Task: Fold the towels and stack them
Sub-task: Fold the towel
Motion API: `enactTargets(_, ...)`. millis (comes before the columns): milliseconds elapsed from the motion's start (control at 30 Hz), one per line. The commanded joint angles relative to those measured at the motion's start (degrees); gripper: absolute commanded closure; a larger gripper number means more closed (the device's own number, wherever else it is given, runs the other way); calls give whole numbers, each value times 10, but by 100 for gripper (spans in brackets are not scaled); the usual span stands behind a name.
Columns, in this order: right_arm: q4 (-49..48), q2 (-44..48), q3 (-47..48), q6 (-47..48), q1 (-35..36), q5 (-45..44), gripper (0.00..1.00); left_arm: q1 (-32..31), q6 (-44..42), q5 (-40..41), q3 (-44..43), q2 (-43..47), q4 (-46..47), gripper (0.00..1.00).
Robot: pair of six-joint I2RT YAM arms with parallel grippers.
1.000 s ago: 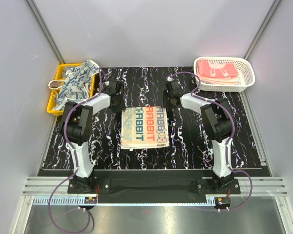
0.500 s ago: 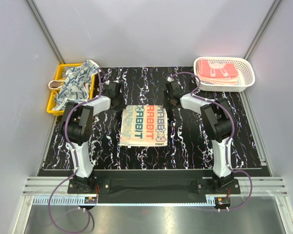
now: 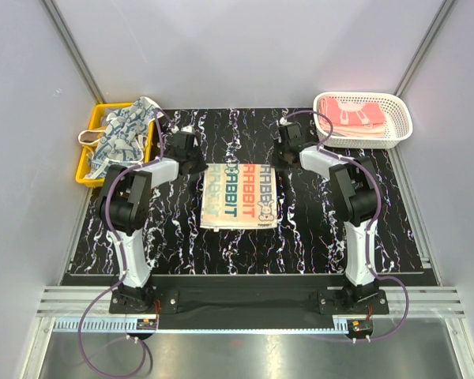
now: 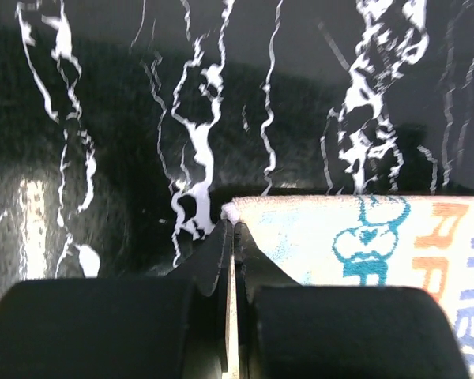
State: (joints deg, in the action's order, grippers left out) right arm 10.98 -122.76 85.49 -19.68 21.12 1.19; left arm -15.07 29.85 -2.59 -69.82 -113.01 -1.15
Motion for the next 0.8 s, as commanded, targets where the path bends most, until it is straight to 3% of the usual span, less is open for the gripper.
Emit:
enactTargets(0, -18, 7, 32, 22, -6, 0, 96, 14, -4, 3, -30, 22, 59, 100)
enactTargets(200, -31, 45, 7, 19, -6, -1, 97, 17, -1, -15, -14, 46, 80, 100)
enactTargets(767, -134, 258, -233, -30, 29, 15, 96, 14, 47, -17, 216, 219, 179, 100)
